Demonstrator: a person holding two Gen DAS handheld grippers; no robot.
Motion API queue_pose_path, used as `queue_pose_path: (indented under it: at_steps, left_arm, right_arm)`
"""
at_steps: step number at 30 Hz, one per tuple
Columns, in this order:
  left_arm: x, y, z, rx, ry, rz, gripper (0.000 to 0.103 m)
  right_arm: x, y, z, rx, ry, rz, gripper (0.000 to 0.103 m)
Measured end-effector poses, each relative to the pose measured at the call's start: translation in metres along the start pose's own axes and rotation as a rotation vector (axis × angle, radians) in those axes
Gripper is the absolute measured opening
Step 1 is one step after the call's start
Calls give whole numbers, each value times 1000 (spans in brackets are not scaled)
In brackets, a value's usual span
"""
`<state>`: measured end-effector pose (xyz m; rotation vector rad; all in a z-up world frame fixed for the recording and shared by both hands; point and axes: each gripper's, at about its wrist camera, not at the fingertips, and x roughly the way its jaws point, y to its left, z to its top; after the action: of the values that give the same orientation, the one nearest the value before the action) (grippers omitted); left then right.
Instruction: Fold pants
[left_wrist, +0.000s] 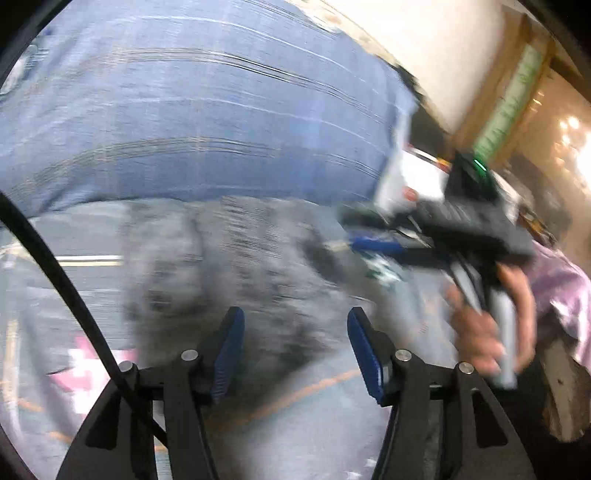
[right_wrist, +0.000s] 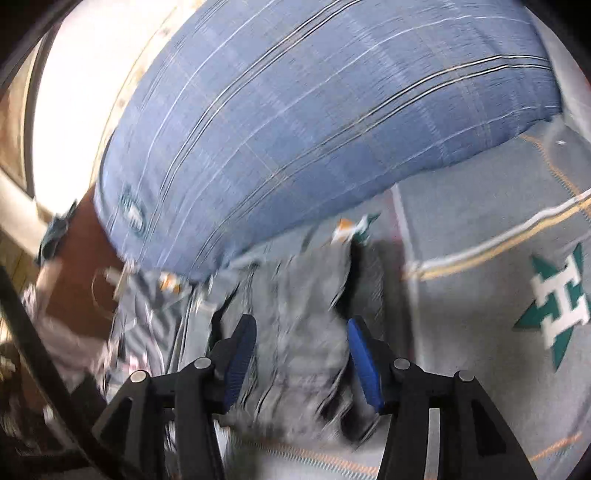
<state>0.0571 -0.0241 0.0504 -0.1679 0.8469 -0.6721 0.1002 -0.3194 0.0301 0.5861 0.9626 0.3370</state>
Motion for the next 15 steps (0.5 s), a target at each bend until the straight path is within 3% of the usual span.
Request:
queue_pose_path:
  at_steps: [2, 3, 4, 5, 6, 7, 11, 15]
  left_arm:
    - [2, 24, -4, -35, -10, 21, 60]
    - [6, 32, -8, -56, -3, 24, 59]
    - [10, 41, -12, -90, 7, 23, 59]
    - [13, 48, -18, -123, 14, 14, 59]
    - [17, 55, -21, -146, 17, 15, 59]
    - [18, 54, -22, -143, 19, 14, 59]
    - [0, 40, -21, -129, -8, -64, 59]
    - [11, 33, -16, -126, -1, -64, 59]
  right_arm:
    - [18, 6, -12, -30, 45, -43, 54]
    - [34, 5, -17, -41, 76, -110, 53]
    - [42, 4, -19, -47, 89, -131, 48]
    - [55, 1, -22, -47, 115, -126, 40]
    - [66, -2, -25, -43, 143, -140, 22]
    - [67, -1, -28, -50, 147, -160, 15]
    - [30, 27, -23, -145, 54, -175, 11]
    - [18, 34, -21, -179, 30, -234, 11]
